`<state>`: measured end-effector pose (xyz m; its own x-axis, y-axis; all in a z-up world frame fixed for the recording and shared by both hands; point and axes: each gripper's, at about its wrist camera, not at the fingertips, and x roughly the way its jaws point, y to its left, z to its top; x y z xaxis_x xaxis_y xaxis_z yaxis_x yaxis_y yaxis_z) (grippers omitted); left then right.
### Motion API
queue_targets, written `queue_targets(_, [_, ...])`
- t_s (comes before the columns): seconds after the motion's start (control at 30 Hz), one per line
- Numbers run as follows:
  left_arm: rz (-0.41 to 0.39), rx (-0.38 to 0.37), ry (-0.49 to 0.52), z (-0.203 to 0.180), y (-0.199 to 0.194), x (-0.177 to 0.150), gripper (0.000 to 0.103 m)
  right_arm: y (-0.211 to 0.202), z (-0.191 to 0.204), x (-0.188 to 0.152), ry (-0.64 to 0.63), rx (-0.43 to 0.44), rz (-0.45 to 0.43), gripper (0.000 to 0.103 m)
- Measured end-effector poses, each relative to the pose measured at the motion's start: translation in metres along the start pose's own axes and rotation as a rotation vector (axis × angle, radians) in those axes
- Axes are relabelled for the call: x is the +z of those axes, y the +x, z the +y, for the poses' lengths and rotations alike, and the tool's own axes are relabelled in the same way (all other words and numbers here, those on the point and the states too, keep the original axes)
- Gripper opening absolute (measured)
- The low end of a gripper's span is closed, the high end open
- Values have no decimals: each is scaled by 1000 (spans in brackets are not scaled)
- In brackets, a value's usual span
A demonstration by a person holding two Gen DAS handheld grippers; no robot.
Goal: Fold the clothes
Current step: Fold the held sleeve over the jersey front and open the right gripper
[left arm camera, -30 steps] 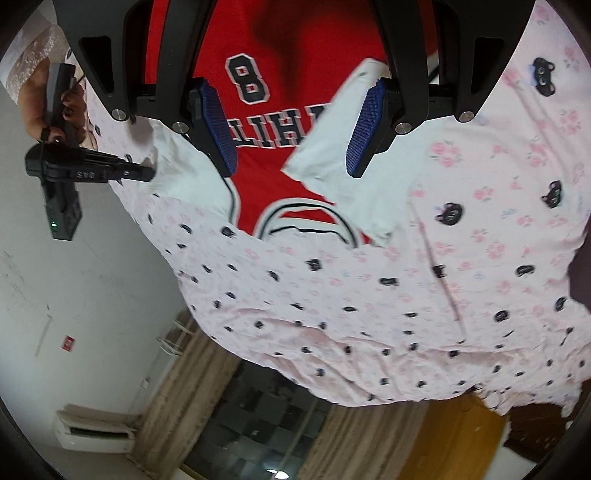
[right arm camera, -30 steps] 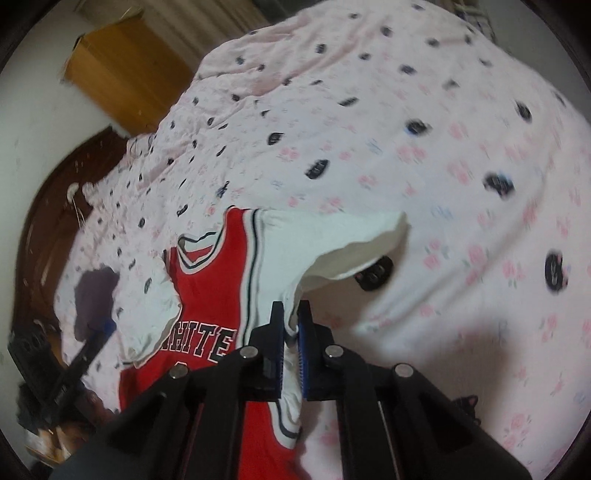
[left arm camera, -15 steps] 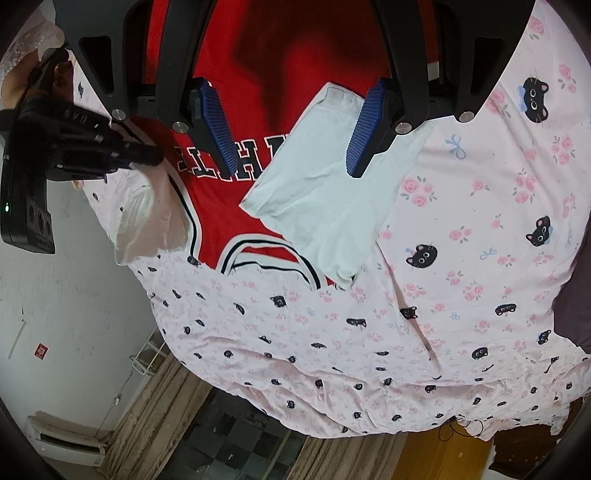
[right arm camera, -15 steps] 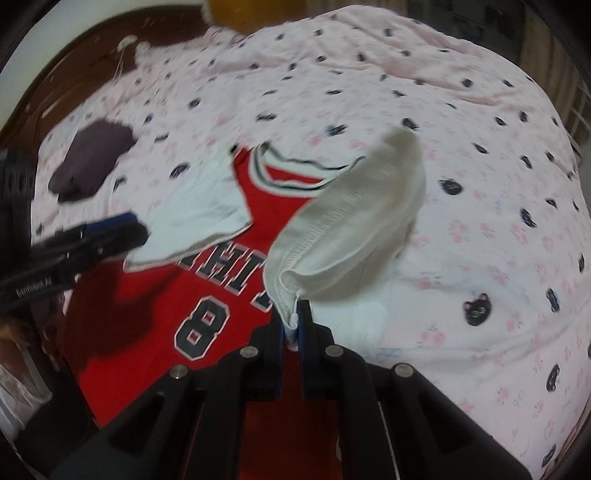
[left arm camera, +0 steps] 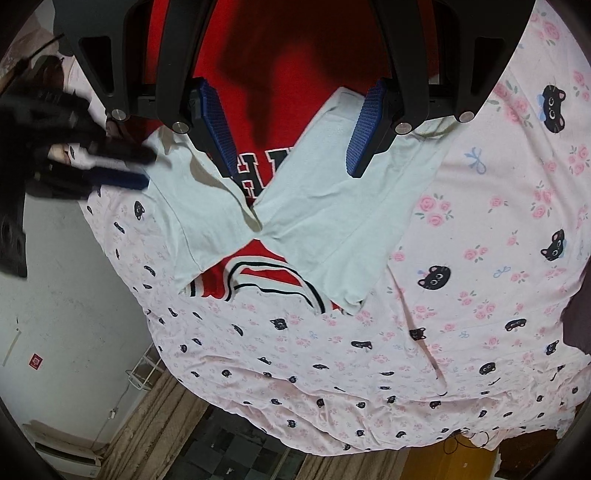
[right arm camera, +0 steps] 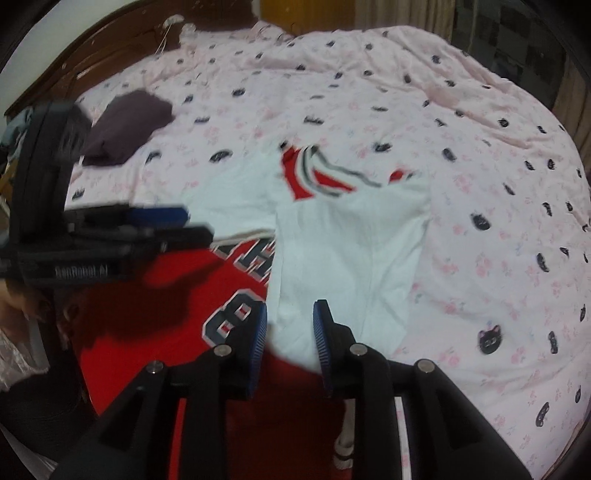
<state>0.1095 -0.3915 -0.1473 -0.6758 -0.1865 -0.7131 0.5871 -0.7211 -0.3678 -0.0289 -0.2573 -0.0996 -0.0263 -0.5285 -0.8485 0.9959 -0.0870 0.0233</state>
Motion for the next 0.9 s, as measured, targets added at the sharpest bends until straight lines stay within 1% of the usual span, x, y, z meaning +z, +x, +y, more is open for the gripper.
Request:
queue_targets(0.03, [-1,-7,12,-4,1,-1,56,-4,-9,6,30,-6,-19,27])
queue_targets(0.13, [0,-23,58,-20,7,-2,56,-12,-41,22,153,28,-57,27])
queue_targets(0.2, [1,-43,91,-32,11,-4,56,-13,-62,32,228,13,-77,27])
queue_targets(0.3, [16,-55,133,-47,18,-7,56,-1,-96,48,328,-45,-58,27])
queue_targets(0.4, [36,-43,142,-51,25,-8,56,20,-122,55,414,-49,-6,28])
queue_targets(0.47, [49,-38,135,-50,29,-9,56,33,-124,57,403,-51,10,28])
queue_targets(0.6, [55,-30,136,-50,32,-11,56,57,-106,57,325,-59,30,28])
queue_targets(0.67, [54,-26,143,-51,33,-12,56,73,-95,53,280,-97,59,28])
queue_targets(0.77, [56,-22,146,-52,34,-13,56,87,-86,49,235,-137,79,28])
queue_targets(0.9, [56,-26,142,-52,34,-12,56,82,-87,47,236,-126,64,28])
